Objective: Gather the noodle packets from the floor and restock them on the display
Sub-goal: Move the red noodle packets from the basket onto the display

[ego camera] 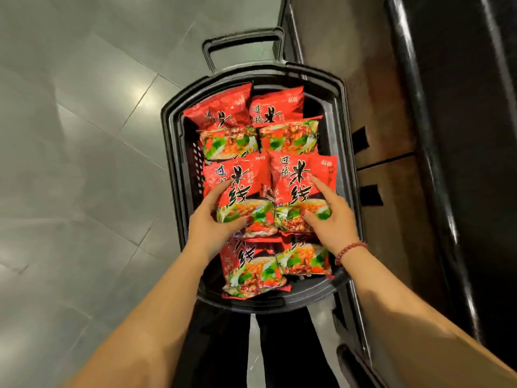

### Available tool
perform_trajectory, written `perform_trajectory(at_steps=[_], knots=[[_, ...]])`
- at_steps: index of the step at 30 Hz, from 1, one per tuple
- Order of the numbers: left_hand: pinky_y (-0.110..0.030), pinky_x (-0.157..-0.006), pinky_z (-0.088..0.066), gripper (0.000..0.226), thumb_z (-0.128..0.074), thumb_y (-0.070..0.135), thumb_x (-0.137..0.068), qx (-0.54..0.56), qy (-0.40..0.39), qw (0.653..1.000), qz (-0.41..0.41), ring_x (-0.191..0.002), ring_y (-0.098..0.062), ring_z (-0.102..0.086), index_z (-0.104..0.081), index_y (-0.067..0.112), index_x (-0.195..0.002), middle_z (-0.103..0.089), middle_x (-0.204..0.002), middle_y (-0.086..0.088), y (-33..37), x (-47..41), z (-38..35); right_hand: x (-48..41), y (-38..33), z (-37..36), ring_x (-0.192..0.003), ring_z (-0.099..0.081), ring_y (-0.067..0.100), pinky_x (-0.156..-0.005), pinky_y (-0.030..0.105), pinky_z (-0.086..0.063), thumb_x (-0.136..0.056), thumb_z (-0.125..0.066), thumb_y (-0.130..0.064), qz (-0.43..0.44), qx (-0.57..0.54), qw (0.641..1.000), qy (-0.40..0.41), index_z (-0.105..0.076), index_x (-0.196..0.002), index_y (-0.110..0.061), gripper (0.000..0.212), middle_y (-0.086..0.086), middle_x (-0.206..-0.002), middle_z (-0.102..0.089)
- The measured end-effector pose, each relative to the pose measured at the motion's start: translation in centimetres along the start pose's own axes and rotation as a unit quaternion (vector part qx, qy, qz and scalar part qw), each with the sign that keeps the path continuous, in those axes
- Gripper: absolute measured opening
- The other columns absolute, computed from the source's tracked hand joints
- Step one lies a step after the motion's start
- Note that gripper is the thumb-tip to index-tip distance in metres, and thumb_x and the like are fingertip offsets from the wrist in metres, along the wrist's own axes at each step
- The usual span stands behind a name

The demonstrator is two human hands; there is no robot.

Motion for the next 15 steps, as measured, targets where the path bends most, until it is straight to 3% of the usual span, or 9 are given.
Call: perform_trajectory(at_steps=[3,8,11,15], knots=[[-0.047,-0.101,-0.049,0.08,-0.086,0.006,-0.068,-0.002,-0.019,0.999,-0.029,-0.12,-0.016,-0.058,-0.054,0.051,-0.127,-0.059,-0.132,0.01,3.9,2.8,1.6,3.8,-4.4,2.6,-0.108,-0.041,-0.012,-0.085,-0.007,-0.027,-0.081,-0.069,0.001,0.015,-0.032,0.999,0.036,-0.047,-0.137,-0.04,0.072,-0.009,-0.129,-0.052],[-0.046,-0.097,-0.052,0.083,-0.087,0.002,-0.066,-0.025,-0.071,0.993,-0.091,-0.112,-0.011,-0.063,-0.056,0.055,-0.122,-0.064,-0.122,0.019,13.4,9.9,5.0,12.8,-13.1,7.6,-0.114,-0.039,-0.021,-0.098,0.006,-0.032,-0.078,-0.071,0.005,0.059,-0.082,0.99,0.098,-0.047,-0.128,-0.044,0.074,-0.03,-0.128,-0.047],[-0.045,-0.093,-0.054,0.084,-0.09,0.018,-0.056,-0.043,-0.111,0.986,-0.121,-0.105,-0.01,-0.067,-0.056,0.055,-0.123,-0.066,-0.117,0.018,19.2,13.8,6.3,18.1,-16.6,10.4,-0.116,-0.043,-0.017,-0.105,0.021,-0.036,-0.079,-0.071,0.004,0.042,-0.136,0.98,0.14,-0.049,-0.127,-0.049,0.074,-0.021,-0.128,-0.052],[-0.042,-0.094,-0.054,0.083,-0.084,0.034,-0.049,-0.059,-0.16,0.97,-0.173,-0.106,-0.01,-0.066,-0.055,0.057,-0.123,-0.066,-0.12,0.014,27.0,18.1,6.1,24.8,-21.0,14.4,-0.111,-0.046,-0.016,-0.092,0.002,-0.033,-0.079,-0.07,0.003,0.055,-0.159,0.959,0.226,-0.047,-0.128,-0.05,0.076,-0.009,-0.125,-0.053]])
Point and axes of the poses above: each hand's wrist, its own x-axis away from the middle knuckle, its own z-axis out of the back of the hand, y = z × x, the point moved 10 cm from there along -x, towards the middle knuckle
